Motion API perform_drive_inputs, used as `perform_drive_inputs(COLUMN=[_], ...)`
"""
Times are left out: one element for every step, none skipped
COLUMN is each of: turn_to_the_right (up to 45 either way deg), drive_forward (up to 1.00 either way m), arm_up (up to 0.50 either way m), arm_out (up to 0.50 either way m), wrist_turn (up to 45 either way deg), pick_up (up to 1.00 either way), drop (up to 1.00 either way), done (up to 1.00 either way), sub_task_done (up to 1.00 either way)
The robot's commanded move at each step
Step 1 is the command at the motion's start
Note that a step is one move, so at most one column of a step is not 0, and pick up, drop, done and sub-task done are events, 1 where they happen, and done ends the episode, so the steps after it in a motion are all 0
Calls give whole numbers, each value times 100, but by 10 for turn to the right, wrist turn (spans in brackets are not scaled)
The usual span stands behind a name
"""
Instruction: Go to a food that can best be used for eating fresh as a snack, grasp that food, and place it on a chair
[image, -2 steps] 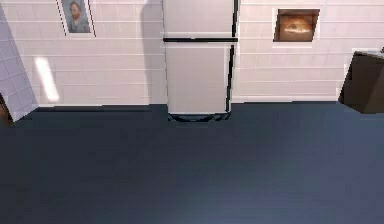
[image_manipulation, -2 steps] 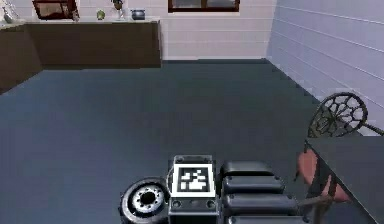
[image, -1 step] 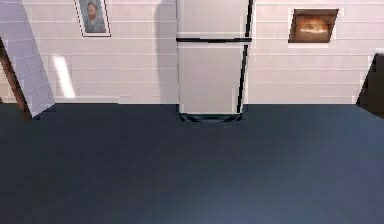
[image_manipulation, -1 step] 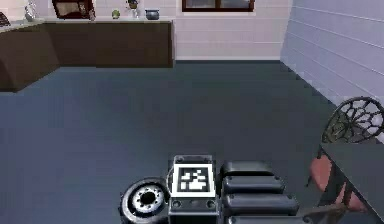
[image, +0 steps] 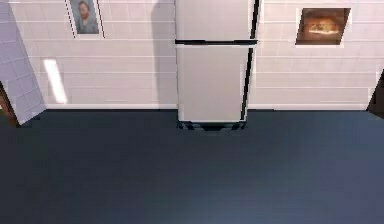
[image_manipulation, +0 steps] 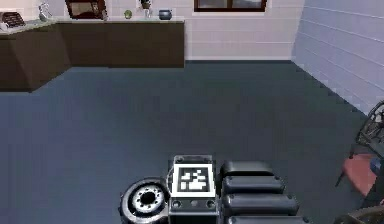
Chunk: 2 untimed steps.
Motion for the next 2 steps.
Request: perform_drive_inputs(turn_to_the_right=[-450, -420], drive_forward=[0, 0], arm_up=[0, 0], arm_out=[0, 0], wrist_turn=[0, 0], pick_up=[0, 0], drop=[0, 0], done=[0, 0], sub_task_done=[0, 0])
